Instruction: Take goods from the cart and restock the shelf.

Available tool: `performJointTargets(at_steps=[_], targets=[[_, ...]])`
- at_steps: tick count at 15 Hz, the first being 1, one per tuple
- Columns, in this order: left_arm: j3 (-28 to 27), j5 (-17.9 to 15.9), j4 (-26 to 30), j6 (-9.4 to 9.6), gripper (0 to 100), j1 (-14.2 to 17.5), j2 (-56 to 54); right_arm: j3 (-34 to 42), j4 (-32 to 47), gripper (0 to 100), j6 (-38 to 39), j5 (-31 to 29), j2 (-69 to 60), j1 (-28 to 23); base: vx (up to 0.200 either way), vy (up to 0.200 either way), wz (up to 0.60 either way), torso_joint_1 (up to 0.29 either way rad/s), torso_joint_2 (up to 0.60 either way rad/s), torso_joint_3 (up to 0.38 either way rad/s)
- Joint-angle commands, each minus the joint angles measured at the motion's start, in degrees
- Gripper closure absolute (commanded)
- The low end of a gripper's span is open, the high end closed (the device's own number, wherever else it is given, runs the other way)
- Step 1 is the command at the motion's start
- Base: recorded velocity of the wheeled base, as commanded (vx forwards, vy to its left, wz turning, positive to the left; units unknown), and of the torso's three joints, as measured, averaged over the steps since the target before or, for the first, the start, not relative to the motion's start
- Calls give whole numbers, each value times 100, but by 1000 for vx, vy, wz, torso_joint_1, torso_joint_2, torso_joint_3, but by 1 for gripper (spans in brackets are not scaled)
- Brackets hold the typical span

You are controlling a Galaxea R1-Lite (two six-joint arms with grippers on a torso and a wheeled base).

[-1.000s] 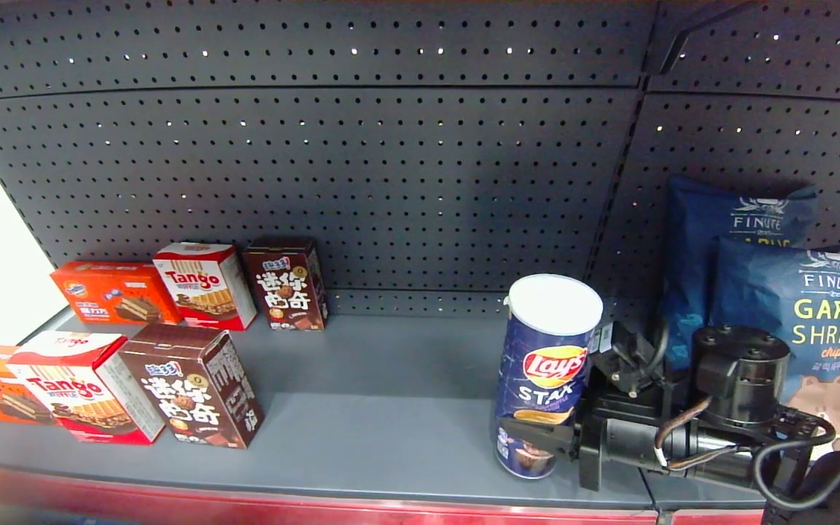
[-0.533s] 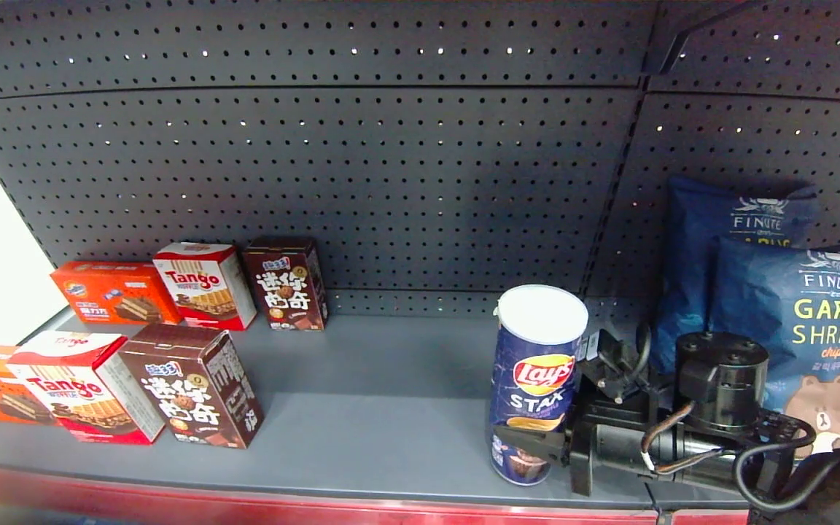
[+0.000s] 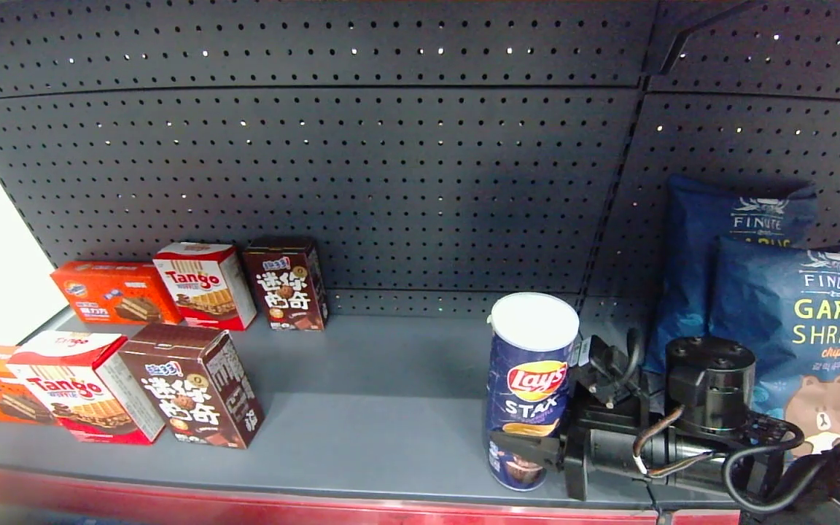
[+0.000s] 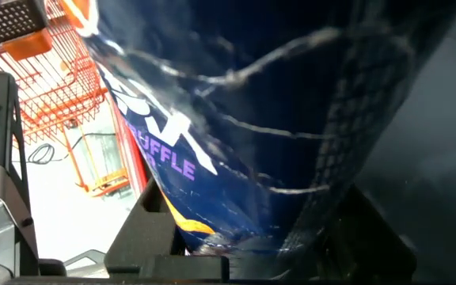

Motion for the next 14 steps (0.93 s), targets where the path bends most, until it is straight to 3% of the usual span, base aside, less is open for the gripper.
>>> performJointTargets(at_steps=[1, 2, 14], targets=[[-1, 0, 1, 0, 100, 1, 9, 9, 4, 100, -12, 1, 50, 10, 0, 0, 0, 0, 0, 0], [-1, 0, 1, 0, 100, 1, 9, 18, 4, 0, -21, 1, 50, 19, 0, 0, 0, 0, 0, 0], [-27, 0, -25, -9, 100, 1, 9, 571, 4, 0, -56, -8, -618, -104, 0, 0, 0, 0, 0, 0]])
